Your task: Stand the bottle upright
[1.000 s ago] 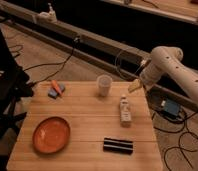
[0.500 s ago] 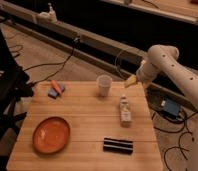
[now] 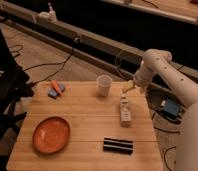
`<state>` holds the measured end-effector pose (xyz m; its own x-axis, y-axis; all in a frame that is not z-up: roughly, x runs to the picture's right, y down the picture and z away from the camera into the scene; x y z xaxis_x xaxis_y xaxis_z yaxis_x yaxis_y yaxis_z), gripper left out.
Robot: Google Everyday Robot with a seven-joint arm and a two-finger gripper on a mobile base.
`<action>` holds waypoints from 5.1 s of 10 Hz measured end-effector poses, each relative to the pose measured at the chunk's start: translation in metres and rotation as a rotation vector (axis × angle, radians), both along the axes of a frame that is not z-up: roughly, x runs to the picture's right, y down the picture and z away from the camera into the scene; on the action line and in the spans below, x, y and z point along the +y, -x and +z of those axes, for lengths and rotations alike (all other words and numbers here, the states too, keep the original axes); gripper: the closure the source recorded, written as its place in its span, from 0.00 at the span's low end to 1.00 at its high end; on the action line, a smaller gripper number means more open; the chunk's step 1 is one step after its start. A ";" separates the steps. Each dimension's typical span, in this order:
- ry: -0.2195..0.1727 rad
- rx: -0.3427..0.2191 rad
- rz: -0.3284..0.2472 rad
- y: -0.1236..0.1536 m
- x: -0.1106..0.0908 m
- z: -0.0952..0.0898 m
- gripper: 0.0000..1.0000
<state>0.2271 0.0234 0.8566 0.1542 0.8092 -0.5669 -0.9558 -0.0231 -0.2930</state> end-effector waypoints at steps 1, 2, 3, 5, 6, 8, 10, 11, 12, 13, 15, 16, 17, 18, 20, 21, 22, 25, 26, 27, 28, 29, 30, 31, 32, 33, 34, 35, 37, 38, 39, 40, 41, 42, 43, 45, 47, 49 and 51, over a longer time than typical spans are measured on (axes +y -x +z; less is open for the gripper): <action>0.003 -0.004 0.001 0.003 0.000 0.008 0.26; 0.008 -0.006 0.005 0.006 0.000 0.018 0.26; 0.012 -0.007 0.009 0.010 0.001 0.026 0.26; 0.010 -0.002 0.027 0.013 0.003 0.040 0.26; 0.002 -0.001 0.038 0.016 0.003 0.048 0.26; -0.010 0.010 0.039 0.018 0.007 0.066 0.26; 0.004 0.021 0.030 0.019 0.019 0.078 0.26; 0.017 0.028 0.021 0.019 0.027 0.084 0.26; 0.029 0.035 0.013 0.017 0.035 0.089 0.26; 0.045 0.041 0.002 0.016 0.044 0.092 0.26; 0.061 0.041 -0.005 0.016 0.051 0.093 0.31; 0.064 0.039 -0.008 0.017 0.053 0.093 0.41; 0.065 0.036 -0.009 0.018 0.054 0.093 0.53; 0.066 0.032 -0.012 0.019 0.055 0.093 0.61; 0.059 0.021 -0.023 0.025 0.053 0.092 0.80; 0.056 0.017 -0.025 0.027 0.052 0.092 0.89; 0.050 0.012 -0.027 0.027 0.049 0.089 0.98; -0.001 -0.025 -0.034 0.034 0.027 0.071 1.00; -0.019 -0.039 -0.037 0.036 0.019 0.063 1.00; -0.040 -0.054 -0.041 0.037 0.011 0.053 1.00; -0.058 -0.063 -0.040 0.038 0.004 0.046 1.00; -0.083 -0.072 -0.038 0.038 -0.007 0.038 1.00; -0.111 -0.080 -0.031 0.037 -0.020 0.029 1.00; -0.138 -0.086 -0.019 0.036 -0.032 0.021 1.00; -0.172 -0.091 0.002 0.036 -0.048 0.012 1.00; -0.204 -0.098 0.027 0.036 -0.064 0.004 1.00; -0.234 -0.110 0.055 0.038 -0.080 -0.004 1.00; -0.262 -0.130 0.092 0.040 -0.096 -0.015 1.00; -0.266 -0.131 0.100 0.038 -0.098 -0.018 1.00; -0.266 -0.132 0.099 0.039 -0.099 -0.018 1.00; -0.266 -0.134 0.098 0.041 -0.099 -0.018 1.00; -0.265 -0.134 0.098 0.040 -0.099 -0.017 1.00; -0.266 -0.134 0.098 0.040 -0.099 -0.018 1.00; -0.265 -0.134 0.098 0.040 -0.099 -0.017 1.00; -0.265 -0.134 0.098 0.040 -0.099 -0.017 1.00; -0.265 -0.134 0.098 0.040 -0.099 -0.017 1.00; -0.271 -0.129 0.098 0.038 -0.100 -0.016 1.00; -0.327 -0.091 0.113 0.026 -0.113 -0.004 1.00; -0.388 -0.050 0.138 0.014 -0.126 0.008 1.00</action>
<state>0.2135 -0.1029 0.8642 0.0489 0.9765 -0.2098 -0.9358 -0.0286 -0.3514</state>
